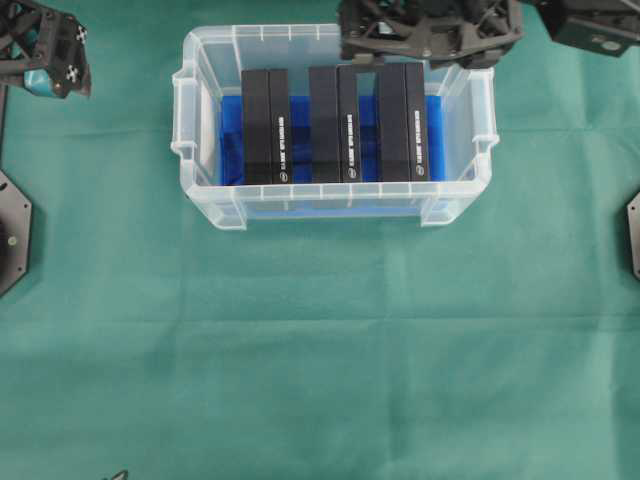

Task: Take out the box from the case.
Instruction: 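Move the open right gripper over the middle black box pair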

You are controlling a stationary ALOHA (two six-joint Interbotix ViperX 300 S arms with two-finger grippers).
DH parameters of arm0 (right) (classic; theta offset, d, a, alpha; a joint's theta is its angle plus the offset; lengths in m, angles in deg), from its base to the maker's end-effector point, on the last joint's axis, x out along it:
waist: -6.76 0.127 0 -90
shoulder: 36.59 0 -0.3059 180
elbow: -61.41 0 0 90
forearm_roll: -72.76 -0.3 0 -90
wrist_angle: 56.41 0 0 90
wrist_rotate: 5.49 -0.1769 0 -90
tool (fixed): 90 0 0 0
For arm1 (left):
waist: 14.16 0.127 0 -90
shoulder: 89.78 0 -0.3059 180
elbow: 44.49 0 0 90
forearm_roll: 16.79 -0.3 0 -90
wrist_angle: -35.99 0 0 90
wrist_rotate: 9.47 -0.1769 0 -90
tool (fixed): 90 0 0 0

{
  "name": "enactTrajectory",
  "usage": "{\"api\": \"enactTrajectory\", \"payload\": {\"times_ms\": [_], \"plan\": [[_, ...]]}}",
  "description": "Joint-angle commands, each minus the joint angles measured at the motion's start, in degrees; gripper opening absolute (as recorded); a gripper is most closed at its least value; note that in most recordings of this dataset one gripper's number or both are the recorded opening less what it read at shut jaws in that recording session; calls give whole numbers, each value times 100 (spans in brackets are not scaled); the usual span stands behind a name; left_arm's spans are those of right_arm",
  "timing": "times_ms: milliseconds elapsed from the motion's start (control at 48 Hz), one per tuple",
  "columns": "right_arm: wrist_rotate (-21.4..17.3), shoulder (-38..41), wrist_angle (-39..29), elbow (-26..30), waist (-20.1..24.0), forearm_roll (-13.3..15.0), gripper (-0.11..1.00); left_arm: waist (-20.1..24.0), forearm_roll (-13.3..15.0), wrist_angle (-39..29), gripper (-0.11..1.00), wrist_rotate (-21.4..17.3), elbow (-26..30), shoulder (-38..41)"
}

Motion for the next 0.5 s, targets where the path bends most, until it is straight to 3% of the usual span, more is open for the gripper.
{"api": "enactTrajectory", "payload": {"times_ms": [0, 479], "plan": [[-18, 53, 18, 343, 53, -9, 92, 18, 9, 26, 97, -18, 79, -26], [-35, 870, 0, 1292, 246, -141, 92, 18, 9, 26, 97, -272, 97, -35]]}}
